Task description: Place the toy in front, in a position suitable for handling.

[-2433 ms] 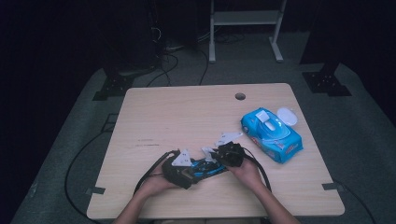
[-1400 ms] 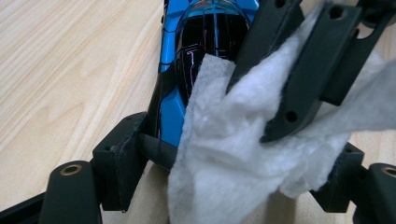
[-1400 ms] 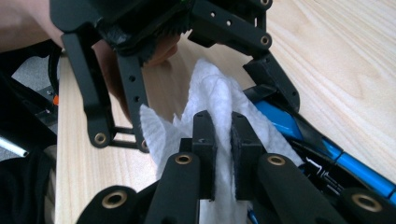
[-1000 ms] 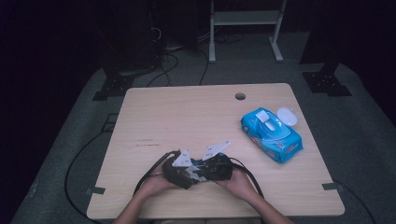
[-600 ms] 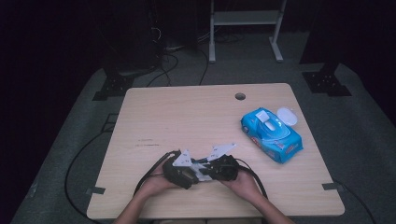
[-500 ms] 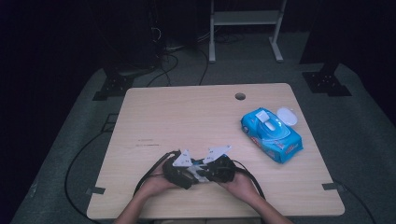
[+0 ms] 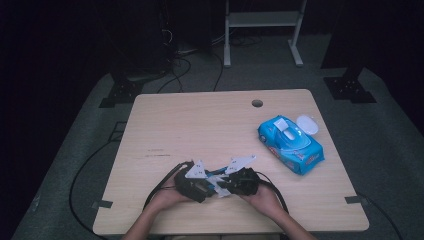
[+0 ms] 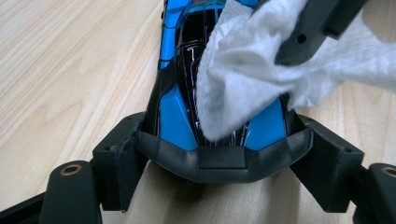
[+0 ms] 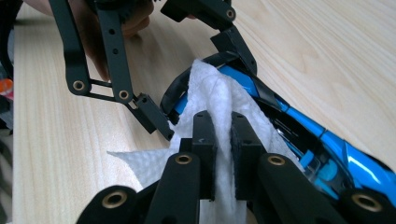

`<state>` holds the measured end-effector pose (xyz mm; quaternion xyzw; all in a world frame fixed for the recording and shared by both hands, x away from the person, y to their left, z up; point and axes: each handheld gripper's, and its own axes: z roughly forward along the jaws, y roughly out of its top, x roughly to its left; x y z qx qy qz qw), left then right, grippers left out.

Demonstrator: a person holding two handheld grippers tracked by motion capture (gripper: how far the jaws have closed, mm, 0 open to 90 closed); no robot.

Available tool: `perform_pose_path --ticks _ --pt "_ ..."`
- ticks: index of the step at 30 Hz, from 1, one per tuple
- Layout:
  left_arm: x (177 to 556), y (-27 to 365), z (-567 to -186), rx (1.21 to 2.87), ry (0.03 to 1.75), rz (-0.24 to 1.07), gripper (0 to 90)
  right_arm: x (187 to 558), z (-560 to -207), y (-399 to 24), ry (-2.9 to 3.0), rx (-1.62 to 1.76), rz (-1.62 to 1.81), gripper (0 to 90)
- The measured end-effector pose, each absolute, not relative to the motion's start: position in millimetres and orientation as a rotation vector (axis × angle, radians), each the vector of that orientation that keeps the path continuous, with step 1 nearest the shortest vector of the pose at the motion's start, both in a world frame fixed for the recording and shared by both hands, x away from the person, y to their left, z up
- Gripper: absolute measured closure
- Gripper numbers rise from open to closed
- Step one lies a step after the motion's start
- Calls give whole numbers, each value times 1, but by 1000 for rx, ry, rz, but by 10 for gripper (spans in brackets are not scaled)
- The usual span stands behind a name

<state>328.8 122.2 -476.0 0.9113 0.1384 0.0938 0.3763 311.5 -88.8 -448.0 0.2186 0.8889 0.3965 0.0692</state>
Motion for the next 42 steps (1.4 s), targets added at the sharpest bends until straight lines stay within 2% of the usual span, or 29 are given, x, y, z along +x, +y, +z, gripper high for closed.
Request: perform_pose_path --ticks 9,16,24,32,40,42 --pt "329 122 -477 2326 357 233 241 320 -447 -113 2659 731 1197 822" --pt "330 124 -477 2327 363 225 240 311 -449 -90 2691 637 1202 820" --pt "330 124 -477 2324 361 224 241 324 -448 -134 2616 786 1141 823" --pt "330 124 -477 2329 366 229 240 317 -448 -111 2655 700 1172 823" --pt "329 123 -477 2324 364 236 240 340 -455 -157 2574 913 1079 823" --pt "330 124 -478 2320 364 233 240 343 -457 -161 2575 981 1149 823"
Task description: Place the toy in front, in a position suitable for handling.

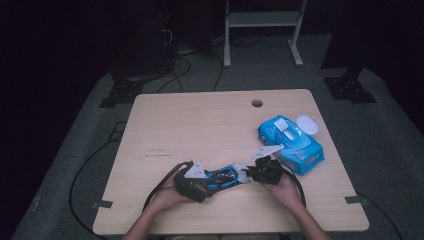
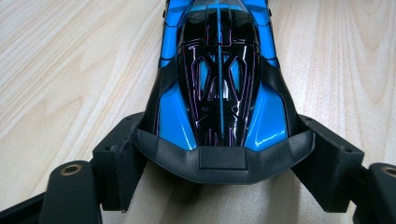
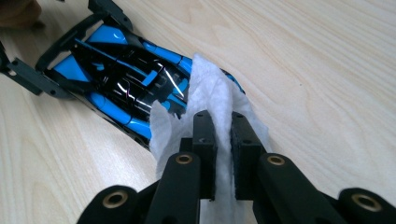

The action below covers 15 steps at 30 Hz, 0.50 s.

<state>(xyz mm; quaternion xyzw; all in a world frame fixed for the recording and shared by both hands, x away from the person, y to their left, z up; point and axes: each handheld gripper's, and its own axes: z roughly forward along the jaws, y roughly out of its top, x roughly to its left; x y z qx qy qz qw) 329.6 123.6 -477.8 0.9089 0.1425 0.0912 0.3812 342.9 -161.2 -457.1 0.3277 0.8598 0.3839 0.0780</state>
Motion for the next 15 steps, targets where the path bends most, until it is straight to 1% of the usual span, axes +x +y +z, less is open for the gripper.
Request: perform_pose_path --ticks 3,7,15 --pt "330 124 -478 2319 364 231 240 339 -454 -153 2595 942 1219 823" --pt "329 124 -478 2315 367 232 241 332 -452 -139 2615 853 1183 822" --pt "330 124 -478 2312 370 226 240 343 -455 -158 2600 973 1163 822"
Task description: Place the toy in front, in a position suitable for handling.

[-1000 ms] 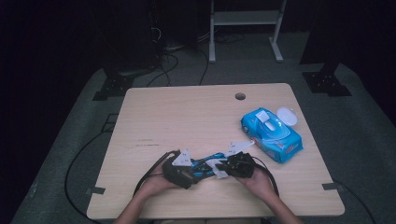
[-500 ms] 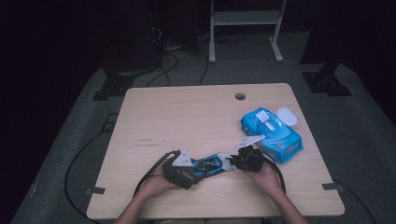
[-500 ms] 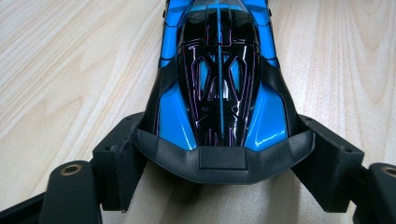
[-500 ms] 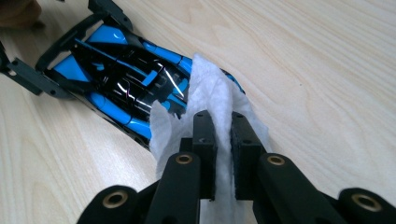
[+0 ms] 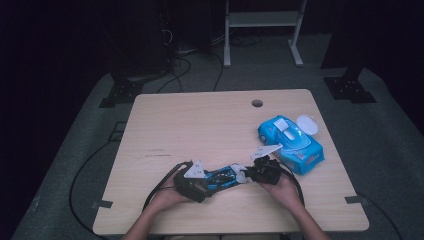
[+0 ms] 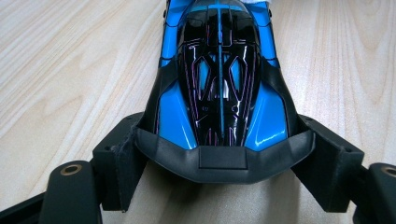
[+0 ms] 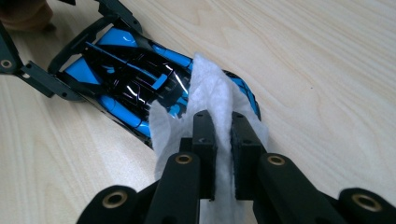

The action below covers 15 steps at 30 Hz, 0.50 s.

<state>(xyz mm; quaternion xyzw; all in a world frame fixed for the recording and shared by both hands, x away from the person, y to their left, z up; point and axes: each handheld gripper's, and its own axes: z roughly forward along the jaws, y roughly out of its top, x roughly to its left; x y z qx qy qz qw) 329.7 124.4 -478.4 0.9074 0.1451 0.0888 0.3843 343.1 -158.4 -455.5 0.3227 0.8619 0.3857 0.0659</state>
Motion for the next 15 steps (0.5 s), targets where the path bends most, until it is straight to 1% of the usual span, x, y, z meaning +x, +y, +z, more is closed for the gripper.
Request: perform_pose_path --ticks 5,8,12,15 --pt "331 125 -478 2317 371 217 240 336 -452 -146 2642 927 1255 821" --pt "330 125 -479 2313 377 218 240 333 -452 -139 2654 859 1220 821" --pt "331 125 -478 2317 374 216 240 340 -454 -152 2642 934 1242 821" --pt "331 125 -479 2314 379 210 240 343 -455 -161 2617 972 1195 822"
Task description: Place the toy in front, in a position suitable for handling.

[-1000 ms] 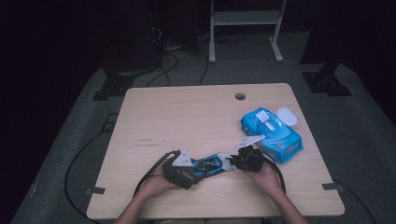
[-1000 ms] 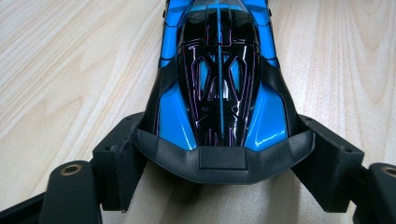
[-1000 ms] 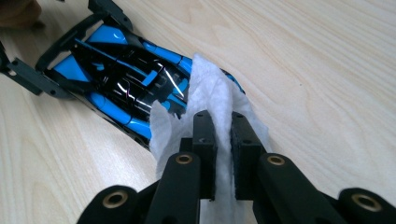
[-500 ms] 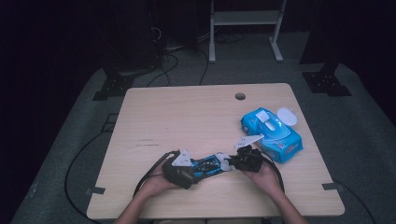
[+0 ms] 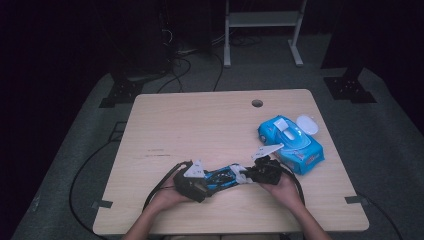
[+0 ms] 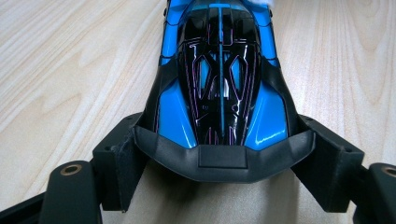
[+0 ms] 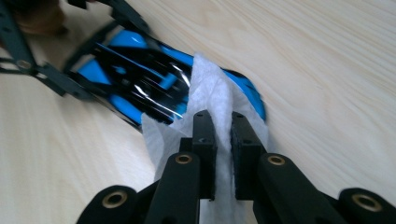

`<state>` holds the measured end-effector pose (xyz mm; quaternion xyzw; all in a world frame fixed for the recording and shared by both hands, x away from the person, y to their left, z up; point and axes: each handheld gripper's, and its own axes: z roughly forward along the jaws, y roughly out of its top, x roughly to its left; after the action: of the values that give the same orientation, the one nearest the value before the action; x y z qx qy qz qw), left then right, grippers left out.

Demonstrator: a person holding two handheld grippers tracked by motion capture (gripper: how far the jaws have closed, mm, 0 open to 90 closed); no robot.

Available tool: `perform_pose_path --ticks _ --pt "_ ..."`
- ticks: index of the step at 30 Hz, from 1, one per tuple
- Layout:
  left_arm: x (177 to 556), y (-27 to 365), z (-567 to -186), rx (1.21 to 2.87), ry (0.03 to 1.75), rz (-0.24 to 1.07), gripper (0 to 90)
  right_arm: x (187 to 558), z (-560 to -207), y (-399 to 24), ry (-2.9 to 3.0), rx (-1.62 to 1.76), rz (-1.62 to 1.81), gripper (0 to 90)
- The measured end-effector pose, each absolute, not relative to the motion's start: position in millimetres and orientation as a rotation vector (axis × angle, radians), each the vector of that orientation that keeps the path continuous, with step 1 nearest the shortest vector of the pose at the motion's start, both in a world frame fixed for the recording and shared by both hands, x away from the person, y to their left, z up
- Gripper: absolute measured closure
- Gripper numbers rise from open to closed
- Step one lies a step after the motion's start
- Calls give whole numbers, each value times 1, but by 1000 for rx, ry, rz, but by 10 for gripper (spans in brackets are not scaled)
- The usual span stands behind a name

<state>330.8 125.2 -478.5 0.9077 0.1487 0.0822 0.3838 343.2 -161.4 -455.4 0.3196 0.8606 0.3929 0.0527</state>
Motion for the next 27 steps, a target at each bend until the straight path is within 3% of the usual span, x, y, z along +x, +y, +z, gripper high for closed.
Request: perform_pose_path --ticks 12,20,27 --pt "333 125 -475 2354 433 178 216 338 -454 -153 2669 935 1262 821" --pt "343 140 -469 2227 561 -56 208 335 -454 -152 2661 919 1240 822" --pt "349 144 -471 2209 608 -158 237 335 -454 -152 2662 909 1246 822"
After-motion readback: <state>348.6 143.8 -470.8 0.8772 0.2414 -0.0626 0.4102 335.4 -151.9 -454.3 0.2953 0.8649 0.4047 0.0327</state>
